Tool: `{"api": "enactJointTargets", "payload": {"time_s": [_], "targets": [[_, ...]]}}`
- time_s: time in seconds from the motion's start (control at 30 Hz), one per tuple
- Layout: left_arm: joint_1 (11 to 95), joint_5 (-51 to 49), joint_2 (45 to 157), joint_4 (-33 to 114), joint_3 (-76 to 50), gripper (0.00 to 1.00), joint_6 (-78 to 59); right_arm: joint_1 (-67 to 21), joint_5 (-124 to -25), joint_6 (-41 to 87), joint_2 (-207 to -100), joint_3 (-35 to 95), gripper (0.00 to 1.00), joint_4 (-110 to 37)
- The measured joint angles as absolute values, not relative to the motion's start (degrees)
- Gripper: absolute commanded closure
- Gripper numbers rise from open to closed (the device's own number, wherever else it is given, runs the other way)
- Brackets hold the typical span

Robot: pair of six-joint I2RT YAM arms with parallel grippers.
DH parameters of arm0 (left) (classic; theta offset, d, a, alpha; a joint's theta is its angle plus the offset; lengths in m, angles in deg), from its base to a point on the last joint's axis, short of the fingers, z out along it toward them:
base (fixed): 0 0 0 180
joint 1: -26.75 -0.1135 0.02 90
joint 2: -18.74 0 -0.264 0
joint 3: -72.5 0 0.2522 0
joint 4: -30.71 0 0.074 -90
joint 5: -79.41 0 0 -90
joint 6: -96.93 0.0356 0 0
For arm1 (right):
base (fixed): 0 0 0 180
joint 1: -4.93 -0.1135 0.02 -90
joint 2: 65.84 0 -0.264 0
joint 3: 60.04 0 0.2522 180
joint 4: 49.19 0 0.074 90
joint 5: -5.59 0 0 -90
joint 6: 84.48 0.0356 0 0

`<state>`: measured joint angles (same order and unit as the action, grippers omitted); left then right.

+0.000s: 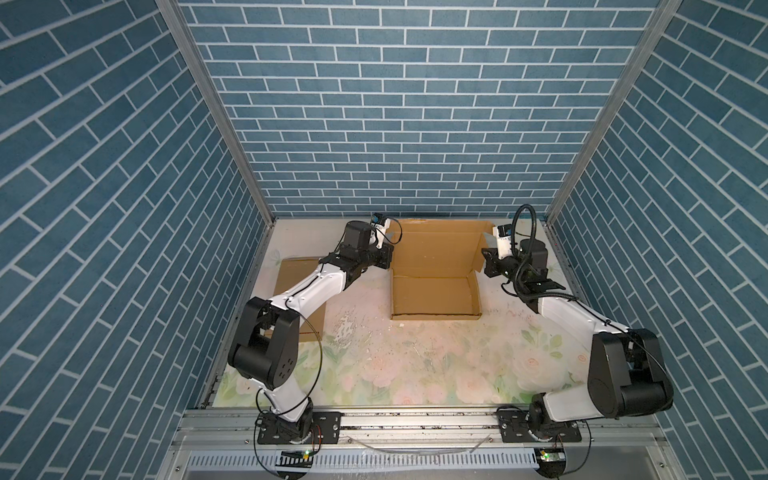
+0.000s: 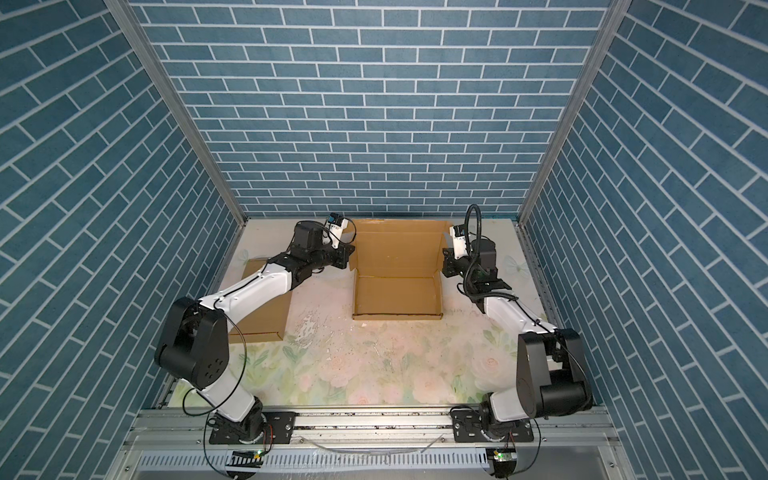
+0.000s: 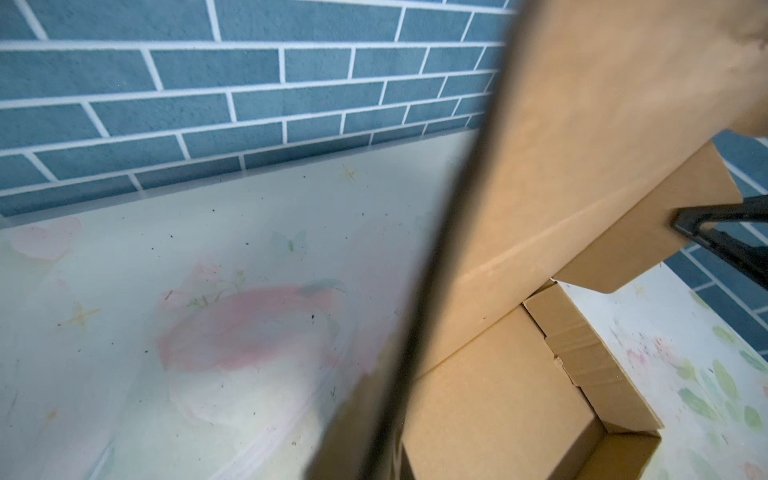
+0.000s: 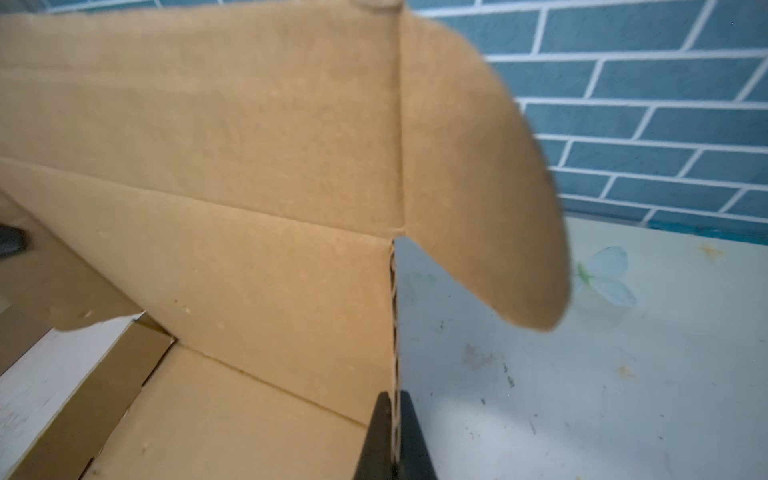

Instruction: Fold the paper box

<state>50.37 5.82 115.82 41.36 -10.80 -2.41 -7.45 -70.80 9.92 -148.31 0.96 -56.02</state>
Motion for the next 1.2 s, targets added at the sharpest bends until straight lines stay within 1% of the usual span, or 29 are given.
{"api": "enactJointTargets", "payload": {"time_s": [0.13, 0.27, 0.5, 0.7, 0.93, 1.2], "targets": [[50.98, 4.0, 118.31, 35.53, -10.88, 0.97, -4.86, -9.88, -78.91, 13.25, -148.29, -1.03, 1.0, -62.39], [51.79, 2.41, 120.65, 30.5, -10.86, 0.97, -6.96, -11.3, -83.22, 15.21, -148.34, -4.2, 1.0, -67.63], [53.76, -0.48, 122.36, 24.9, -8.5, 0.96, -8.88, -11.48, -84.75, 16.57, -148.31, -9.75, 1.0, -72.09], [54.59, -1.57, 122.25, 16.97, -2.49, 0.96, -9.49, -12.0, -85.75, 18.73, -146.87, -14.67, 1.0, -77.79], [55.09, -1.72, 121.81, 8.16, 3.06, 0.96, -10.45, -15.28, -91.48, 20.5, -146.02, -19.34, 1.0, -84.02], [55.55, -1.9, 121.81, 0.47, 7.56, 0.96, -11.48, -17.05, -94.36, 22.32, -146.26, -20.96, 1.0, -87.19]]}}
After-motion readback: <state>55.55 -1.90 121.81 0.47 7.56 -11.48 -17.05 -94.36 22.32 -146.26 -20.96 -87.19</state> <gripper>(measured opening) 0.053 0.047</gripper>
